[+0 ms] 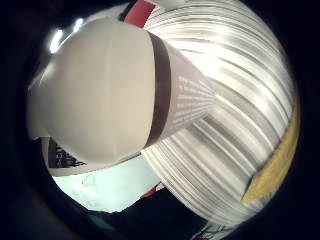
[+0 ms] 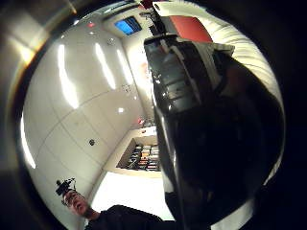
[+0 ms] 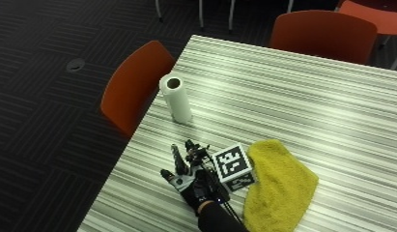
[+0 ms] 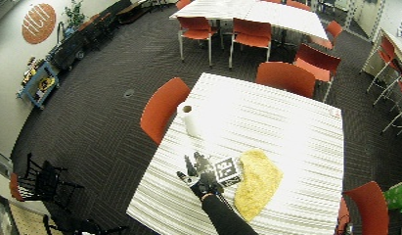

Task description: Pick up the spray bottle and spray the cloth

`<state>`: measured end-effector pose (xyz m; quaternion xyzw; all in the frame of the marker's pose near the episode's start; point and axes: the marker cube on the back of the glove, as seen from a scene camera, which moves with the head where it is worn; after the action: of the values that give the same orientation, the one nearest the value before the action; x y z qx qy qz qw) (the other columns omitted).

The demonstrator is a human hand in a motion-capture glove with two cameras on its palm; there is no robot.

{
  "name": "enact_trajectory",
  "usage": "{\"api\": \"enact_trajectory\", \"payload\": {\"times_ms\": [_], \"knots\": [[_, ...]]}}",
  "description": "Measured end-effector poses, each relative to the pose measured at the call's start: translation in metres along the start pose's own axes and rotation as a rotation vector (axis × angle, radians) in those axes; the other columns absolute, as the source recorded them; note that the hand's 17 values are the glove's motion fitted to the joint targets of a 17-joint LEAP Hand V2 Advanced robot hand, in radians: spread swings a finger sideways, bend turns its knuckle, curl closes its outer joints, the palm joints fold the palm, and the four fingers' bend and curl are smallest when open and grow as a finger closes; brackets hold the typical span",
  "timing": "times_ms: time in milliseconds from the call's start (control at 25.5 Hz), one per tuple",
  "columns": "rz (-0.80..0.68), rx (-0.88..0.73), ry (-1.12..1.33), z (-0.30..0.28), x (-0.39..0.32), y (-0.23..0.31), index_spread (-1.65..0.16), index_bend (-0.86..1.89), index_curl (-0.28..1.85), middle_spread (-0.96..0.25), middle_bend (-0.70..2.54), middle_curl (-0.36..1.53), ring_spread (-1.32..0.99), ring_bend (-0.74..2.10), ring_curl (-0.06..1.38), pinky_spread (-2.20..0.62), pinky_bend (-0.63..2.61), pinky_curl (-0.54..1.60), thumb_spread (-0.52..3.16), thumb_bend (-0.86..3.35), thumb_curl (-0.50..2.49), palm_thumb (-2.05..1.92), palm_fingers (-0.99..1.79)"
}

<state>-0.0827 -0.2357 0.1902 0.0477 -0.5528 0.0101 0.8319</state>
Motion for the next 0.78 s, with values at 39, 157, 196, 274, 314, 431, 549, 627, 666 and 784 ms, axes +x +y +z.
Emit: {"api": "enact_trajectory", "payload": {"times_ms": [39,157,196,274,314,431,549,627,666,784], "knots": [[-0.004,-0.009,0.001,0.002,-0.002,0.000,-0.32,0.08,0.44,-0.06,0.16,0.47,0.02,0.35,0.42,0.19,0.39,0.23,0.96,-0.03,0.71,1.03,0.11],[-0.028,-0.042,-0.007,0.015,-0.011,0.002,-0.34,0.09,0.40,-0.07,0.17,0.45,0.03,0.36,0.41,0.19,0.40,0.24,0.98,-0.02,0.69,1.02,0.10],[-0.041,-0.053,-0.014,0.020,-0.015,0.005,-0.35,0.09,0.40,-0.07,0.17,0.45,0.03,0.37,0.41,0.19,0.40,0.25,0.98,-0.02,0.69,1.02,0.10],[-0.072,-0.076,-0.035,0.032,-0.023,0.013,-0.36,0.10,0.38,-0.08,0.18,0.44,0.04,0.38,0.40,0.19,0.40,0.25,0.99,-0.02,0.68,1.02,0.10],[-0.091,-0.087,-0.049,0.038,-0.028,0.017,-0.36,0.10,0.37,-0.08,0.18,0.44,0.04,0.38,0.40,0.19,0.41,0.26,0.99,-0.02,0.68,1.02,0.09],[-0.159,-0.131,-0.119,0.052,-0.055,0.029,-0.37,0.11,0.35,-0.08,0.18,0.43,0.05,0.39,0.40,0.20,0.41,0.27,1.00,-0.02,0.66,1.02,0.08],[-0.272,-0.189,-0.210,0.065,-0.099,0.042,-0.38,0.11,0.33,-0.09,0.17,0.42,0.05,0.41,0.41,0.20,0.42,0.28,1.01,-0.01,0.66,1.03,0.06],[-0.364,-0.225,-0.274,0.069,-0.120,0.058,-0.39,0.11,0.32,-0.10,0.17,0.41,0.05,0.42,0.41,0.20,0.43,0.29,1.02,-0.01,0.65,1.04,0.06],[-0.390,-0.239,-0.306,0.068,-0.126,0.070,-0.39,0.11,0.31,-0.10,0.17,0.41,0.05,0.43,0.41,0.20,0.44,0.29,1.03,-0.01,0.65,1.04,0.05],[-0.379,-0.273,-0.329,0.060,-0.126,0.104,-0.39,0.12,0.30,-0.10,0.17,0.40,0.05,0.44,0.41,0.20,0.44,0.30,1.03,-0.01,0.65,1.04,0.04]]}}
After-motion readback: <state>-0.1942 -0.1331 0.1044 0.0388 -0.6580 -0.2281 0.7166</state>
